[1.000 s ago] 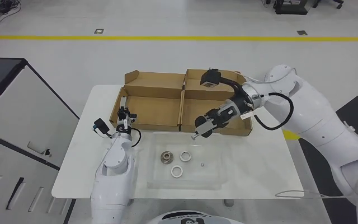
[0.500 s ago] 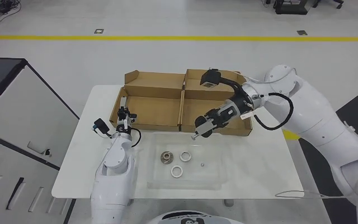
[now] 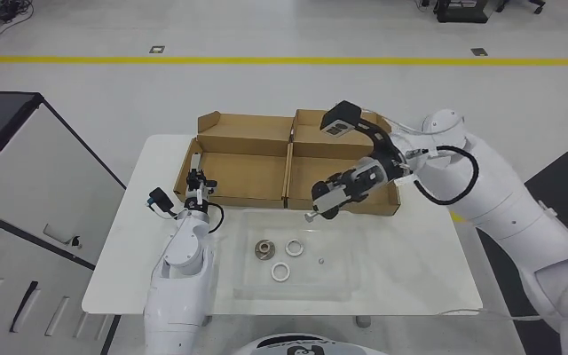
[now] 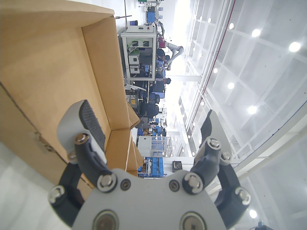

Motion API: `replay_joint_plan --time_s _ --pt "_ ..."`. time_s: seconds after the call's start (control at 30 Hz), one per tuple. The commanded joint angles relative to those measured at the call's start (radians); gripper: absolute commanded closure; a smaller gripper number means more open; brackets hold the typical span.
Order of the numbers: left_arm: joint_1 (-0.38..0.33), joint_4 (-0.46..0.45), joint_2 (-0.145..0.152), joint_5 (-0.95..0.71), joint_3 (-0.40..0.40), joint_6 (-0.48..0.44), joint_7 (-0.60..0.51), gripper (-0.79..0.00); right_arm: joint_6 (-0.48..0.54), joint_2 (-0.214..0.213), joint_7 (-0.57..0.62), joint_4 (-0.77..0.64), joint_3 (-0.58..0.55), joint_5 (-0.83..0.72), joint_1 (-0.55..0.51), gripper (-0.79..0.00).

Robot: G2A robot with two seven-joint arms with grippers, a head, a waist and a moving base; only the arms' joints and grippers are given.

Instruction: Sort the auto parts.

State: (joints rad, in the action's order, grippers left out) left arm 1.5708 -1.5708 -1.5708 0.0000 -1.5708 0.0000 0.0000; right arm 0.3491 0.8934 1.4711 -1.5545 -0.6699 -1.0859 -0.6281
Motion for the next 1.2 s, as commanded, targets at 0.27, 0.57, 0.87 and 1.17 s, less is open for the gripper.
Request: replay_joint_plan --time_s 0.27,0.57,0.87,1.17 --pt "0.000 0.000 0.000 0.000 0.000 0.000 0.000 -0.785 -0.043 0.033 0.044 -0.070 -0.142 -0.233 -0.125 0.000" --pt "0.000 0.000 0.000 0.000 0.000 0.000 0.000 -0.785 -0.065 0.073 0.065 -0.106 -0.214 -0.306 -0.194 0.000" --pt "0.000 0.000 0.000 0.000 0.000 0.000 0.000 -0.785 -0.065 0.073 0.065 -0.106 -0.214 -0.306 -0.194 0.000" --pt "0.000 0.000 0.000 0.000 0.000 0.000 0.000 -0.785 -0.076 0.077 0.034 -0.132 -0.219 -0.313 -0.211 0.000"
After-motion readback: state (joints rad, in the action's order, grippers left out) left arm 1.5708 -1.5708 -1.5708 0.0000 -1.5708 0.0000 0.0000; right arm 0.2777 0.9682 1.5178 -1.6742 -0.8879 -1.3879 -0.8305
